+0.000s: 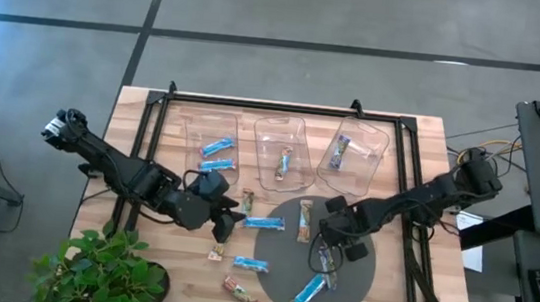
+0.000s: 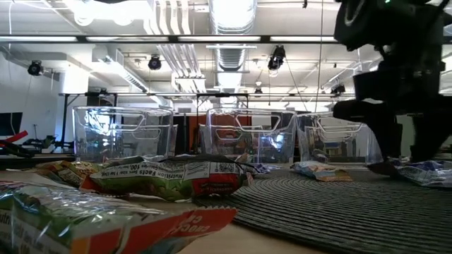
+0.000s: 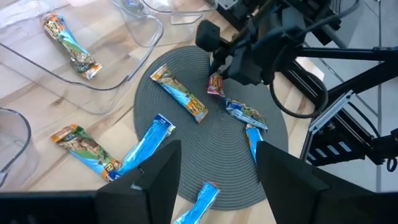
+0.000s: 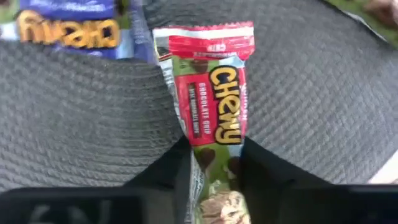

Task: Pick and place Granola Bars by type
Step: Put the top red granola bar into the left transparent bin

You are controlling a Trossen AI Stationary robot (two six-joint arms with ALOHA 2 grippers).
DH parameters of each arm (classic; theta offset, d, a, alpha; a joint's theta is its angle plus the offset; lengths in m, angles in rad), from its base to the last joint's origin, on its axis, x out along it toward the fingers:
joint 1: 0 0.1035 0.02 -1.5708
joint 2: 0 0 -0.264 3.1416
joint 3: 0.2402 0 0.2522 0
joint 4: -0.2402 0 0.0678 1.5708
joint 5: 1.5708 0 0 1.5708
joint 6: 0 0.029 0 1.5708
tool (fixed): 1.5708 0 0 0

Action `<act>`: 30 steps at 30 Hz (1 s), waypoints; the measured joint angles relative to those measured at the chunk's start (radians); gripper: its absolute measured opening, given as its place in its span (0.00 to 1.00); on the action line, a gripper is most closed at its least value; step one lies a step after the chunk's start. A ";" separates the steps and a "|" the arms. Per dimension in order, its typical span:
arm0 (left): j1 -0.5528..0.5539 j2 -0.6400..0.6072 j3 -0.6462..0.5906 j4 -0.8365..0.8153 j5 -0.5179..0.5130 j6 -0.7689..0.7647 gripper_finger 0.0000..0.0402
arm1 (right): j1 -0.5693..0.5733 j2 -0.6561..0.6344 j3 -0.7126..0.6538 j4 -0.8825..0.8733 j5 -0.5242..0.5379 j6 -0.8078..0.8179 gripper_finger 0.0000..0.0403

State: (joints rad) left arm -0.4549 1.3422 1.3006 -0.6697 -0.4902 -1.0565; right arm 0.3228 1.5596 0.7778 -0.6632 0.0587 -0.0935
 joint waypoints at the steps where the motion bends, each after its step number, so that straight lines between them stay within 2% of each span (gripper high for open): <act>1: 0.000 0.000 0.000 0.000 -0.001 0.000 0.47 | -0.008 -0.004 0.000 -0.001 -0.013 0.013 0.21; 4: 0.000 0.000 0.000 0.000 -0.001 0.000 0.47 | -0.025 -0.028 0.005 -0.011 -0.083 0.067 0.10; 6: -0.001 0.000 0.000 0.000 -0.001 0.000 0.47 | -0.029 -0.062 0.024 -0.018 -0.113 0.103 0.07; 13: -0.011 0.002 0.000 -0.004 -0.007 0.008 0.47 | -0.086 -0.228 0.171 -0.004 -0.123 0.237 0.08; 16: -0.012 0.003 0.000 0.002 -0.031 0.009 0.47 | -0.136 -0.255 0.261 0.052 -0.124 0.290 0.08; 20: -0.004 0.006 0.000 0.034 -0.123 0.089 0.47 | -0.180 -0.182 0.389 0.070 -0.158 0.286 0.08; 23: 0.030 0.011 0.000 0.072 -0.128 0.145 0.47 | -0.189 -0.097 0.486 0.058 -0.187 0.262 0.08; 27: 0.084 0.017 0.000 0.108 -0.102 0.076 0.47 | -0.192 -0.001 0.605 -0.002 -0.166 0.230 0.08; 30: 0.116 0.017 0.000 0.112 -0.079 -0.061 0.47 | -0.192 0.048 0.671 -0.057 -0.056 0.191 0.08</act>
State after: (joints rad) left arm -0.3393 1.3588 1.3004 -0.5578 -0.5691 -1.1178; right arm 0.1307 1.6076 1.4489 -0.7207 0.0023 0.0973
